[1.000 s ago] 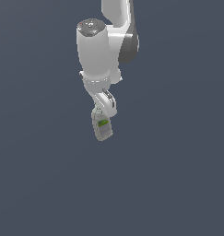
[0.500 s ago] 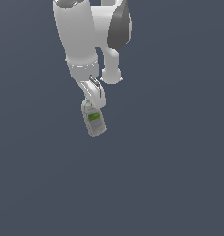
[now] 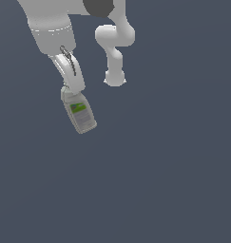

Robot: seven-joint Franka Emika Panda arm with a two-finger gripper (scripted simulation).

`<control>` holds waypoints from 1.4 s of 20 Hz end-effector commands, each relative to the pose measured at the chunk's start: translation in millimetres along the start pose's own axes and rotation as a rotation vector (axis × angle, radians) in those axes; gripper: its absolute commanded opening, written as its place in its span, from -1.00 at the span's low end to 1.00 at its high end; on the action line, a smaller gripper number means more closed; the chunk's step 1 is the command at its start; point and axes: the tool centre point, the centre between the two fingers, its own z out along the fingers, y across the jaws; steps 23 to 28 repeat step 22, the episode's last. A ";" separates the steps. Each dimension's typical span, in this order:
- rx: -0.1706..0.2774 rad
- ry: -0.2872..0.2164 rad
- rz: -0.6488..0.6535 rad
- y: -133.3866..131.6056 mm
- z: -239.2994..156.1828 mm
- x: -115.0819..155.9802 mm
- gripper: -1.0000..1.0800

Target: Pick up the object and move it to a goal position.

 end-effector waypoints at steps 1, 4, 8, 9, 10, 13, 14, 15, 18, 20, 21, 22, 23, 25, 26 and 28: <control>0.008 0.008 -0.001 5.6 -26.8 13.9 -1.00; 0.008 0.008 -0.001 11.3 -47.5 27.6 -1.00; 0.007 0.008 -0.001 16.7 -68.1 41.5 -1.00; 0.007 0.008 -0.001 17.7 -72.1 44.3 -1.00; 0.007 0.008 -0.001 18.7 -75.8 46.8 -1.00; 0.007 0.008 -0.001 20.8 -84.5 52.9 -1.00; 0.007 0.008 -0.001 21.1 -86.6 54.5 -1.00; 0.007 0.008 -0.001 21.5 -88.5 55.9 -1.00; 0.007 0.008 -0.001 22.3 -92.6 58.8 -1.00; 0.007 0.008 -0.001 22.5 -94.0 59.9 -1.00; 0.007 0.008 -0.001 22.5 -94.3 60.1 -1.00; 0.007 0.008 -0.001 22.6 -94.4 60.2 -1.00; 0.007 0.008 -0.001 22.6 -94.4 60.2 -1.00; 0.007 0.008 -0.001 22.6 -94.4 60.2 -1.00; 0.007 0.008 -0.001 22.6 -94.4 60.2 -1.00; 0.007 0.008 -0.001 22.6 -94.4 60.2 -1.00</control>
